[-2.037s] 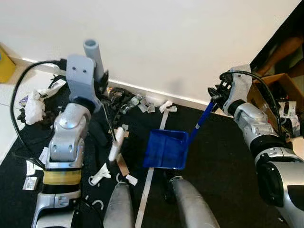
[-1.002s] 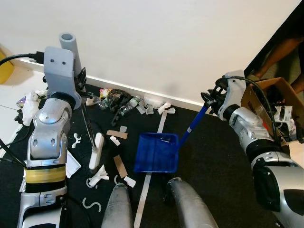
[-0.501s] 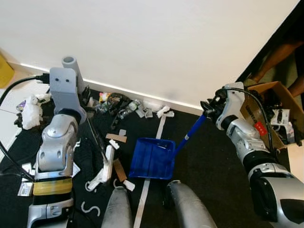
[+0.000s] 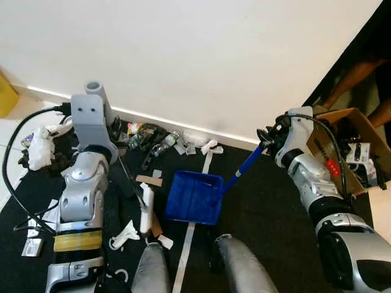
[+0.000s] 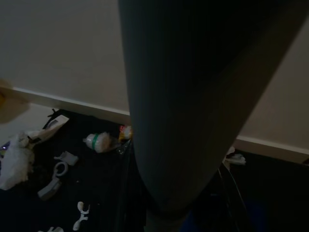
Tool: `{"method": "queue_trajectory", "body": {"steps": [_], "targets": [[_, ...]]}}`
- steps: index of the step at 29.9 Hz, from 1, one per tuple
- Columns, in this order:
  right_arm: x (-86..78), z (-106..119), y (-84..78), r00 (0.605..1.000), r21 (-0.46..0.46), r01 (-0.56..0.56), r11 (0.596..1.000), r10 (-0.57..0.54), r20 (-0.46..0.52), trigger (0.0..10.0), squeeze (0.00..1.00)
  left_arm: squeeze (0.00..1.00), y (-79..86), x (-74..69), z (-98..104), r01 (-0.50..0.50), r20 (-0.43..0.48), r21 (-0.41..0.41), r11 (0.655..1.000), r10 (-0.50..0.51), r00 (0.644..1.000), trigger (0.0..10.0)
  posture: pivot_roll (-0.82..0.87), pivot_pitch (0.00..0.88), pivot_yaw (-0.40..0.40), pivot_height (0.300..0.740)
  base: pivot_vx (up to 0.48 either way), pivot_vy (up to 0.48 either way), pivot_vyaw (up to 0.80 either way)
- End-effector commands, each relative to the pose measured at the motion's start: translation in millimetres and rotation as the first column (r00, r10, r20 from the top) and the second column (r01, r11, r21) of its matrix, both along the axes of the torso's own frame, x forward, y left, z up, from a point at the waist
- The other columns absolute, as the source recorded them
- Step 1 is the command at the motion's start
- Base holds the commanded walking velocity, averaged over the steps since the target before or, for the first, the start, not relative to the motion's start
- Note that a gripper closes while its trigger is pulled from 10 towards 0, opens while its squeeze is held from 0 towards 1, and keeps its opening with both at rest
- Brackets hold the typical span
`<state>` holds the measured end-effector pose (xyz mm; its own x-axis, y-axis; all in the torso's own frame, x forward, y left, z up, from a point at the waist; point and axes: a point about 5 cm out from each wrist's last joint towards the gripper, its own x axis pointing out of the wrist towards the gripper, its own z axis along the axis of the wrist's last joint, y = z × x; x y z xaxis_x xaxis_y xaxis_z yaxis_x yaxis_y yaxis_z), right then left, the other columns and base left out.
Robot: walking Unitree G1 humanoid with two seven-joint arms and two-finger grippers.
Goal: Sweep floor
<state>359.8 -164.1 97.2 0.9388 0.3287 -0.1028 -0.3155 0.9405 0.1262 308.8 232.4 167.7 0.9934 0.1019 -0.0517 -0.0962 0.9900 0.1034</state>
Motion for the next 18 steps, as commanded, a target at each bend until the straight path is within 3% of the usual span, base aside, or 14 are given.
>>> {"method": "queue_trajectory", "body": {"steps": [1, 11, 18], "targets": [[-1.6, 0.8, -6.4, 0.999, 0.012, 0.027, 1.000, -0.027, 0.017, 10.0, 0.00, 0.00, -7.8, 1.0, 0.7, 0.015, 0.024, -0.009, 1.000, -0.014, 1.000, 10.0, 0.08, 0.122, -0.097, 0.740, 0.000, 0.000, 0.00], [-1.7, 1.0, -8.1, 0.999, 0.003, 0.033, 0.999, -0.033, 0.016, 10.0, 0.00, 0.00, -7.4, 1.3, 2.9, 0.021, 0.027, 0.034, 0.999, -0.022, 0.999, 10.0, 0.08, 0.133, -0.100, 0.740, 0.000, 0.000, 0.00], [-2.4, 0.2, -5.6, 1.000, -0.001, 0.027, 1.000, -0.027, 0.016, 10.0, 0.00, 0.00, -4.9, -0.7, 3.8, 0.014, 0.029, 0.039, 0.999, -0.015, 0.999, 10.0, 0.08, 0.136, -0.102, 0.740, -0.259, 0.000, 0.00]]}}
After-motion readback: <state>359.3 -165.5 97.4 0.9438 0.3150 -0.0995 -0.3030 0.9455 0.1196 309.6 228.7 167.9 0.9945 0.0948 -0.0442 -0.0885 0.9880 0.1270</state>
